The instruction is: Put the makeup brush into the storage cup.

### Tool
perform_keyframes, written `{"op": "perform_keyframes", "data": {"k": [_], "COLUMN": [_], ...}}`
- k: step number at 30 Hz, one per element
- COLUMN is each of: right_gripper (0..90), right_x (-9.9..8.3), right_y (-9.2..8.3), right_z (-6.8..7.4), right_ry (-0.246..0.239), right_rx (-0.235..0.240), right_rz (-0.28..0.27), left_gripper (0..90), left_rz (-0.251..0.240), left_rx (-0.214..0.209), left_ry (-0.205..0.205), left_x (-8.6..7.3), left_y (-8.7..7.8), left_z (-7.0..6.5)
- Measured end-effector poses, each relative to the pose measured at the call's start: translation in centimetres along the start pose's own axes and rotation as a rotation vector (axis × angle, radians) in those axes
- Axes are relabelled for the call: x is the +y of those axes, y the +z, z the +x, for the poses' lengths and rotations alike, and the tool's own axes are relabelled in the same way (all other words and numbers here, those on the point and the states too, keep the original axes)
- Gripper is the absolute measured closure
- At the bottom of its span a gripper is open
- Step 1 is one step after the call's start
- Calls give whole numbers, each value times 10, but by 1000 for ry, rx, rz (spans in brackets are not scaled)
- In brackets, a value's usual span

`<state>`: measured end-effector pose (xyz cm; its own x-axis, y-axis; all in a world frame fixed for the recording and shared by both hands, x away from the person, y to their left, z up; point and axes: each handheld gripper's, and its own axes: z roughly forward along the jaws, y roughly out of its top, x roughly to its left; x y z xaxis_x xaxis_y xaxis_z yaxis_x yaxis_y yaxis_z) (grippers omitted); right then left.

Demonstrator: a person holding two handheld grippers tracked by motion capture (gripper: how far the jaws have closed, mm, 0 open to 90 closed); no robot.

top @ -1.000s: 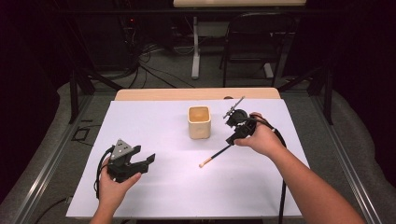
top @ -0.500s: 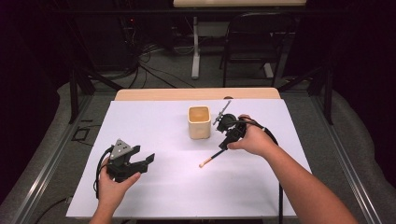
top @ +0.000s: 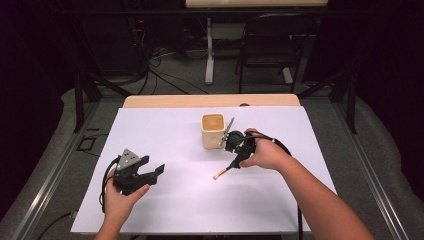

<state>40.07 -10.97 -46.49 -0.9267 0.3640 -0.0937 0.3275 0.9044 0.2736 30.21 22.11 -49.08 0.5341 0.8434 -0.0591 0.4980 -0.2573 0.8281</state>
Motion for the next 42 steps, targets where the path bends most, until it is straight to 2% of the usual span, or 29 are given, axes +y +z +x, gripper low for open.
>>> {"op": "perform_keyframes", "data": {"k": [9,18,19,20,22,29,30,31,34,42], "right_gripper": [506,537,540,541,544,551,551,551,550,545], "right_x": [4,1,0,0,0,3,4,4,6,10], "right_y": [11,16,16,17,17,19,18,21,26,32], "right_z": [1,-6,-6,-7,-8,-13,-13,-13,-12,-9], "right_ry": [-47,-58,-54,-75,-86,-101,-103,-105,-120,-145], "right_rx": [1,28,27,21,9,11,19,15,18,26], "right_rz": [-6,12,18,34,65,63,90,69,85,85], "left_gripper": [341,341,341,341,341,341,341,341,341,341], "left_rz": [6,11,12,14,15,18,18,18,18,22], "left_rx": [-1,0,-1,-1,-1,0,0,1,1,1], "left_ry": [2,7,6,6,6,7,7,7,7,7], "left_x": [0,-1,-1,-1,-1,-1,-1,-1,-2,-2], "left_y": [1,2,2,2,3,4,4,4,4,5], "left_z": [0,0,-1,-1,-1,0,0,0,0,0]}}
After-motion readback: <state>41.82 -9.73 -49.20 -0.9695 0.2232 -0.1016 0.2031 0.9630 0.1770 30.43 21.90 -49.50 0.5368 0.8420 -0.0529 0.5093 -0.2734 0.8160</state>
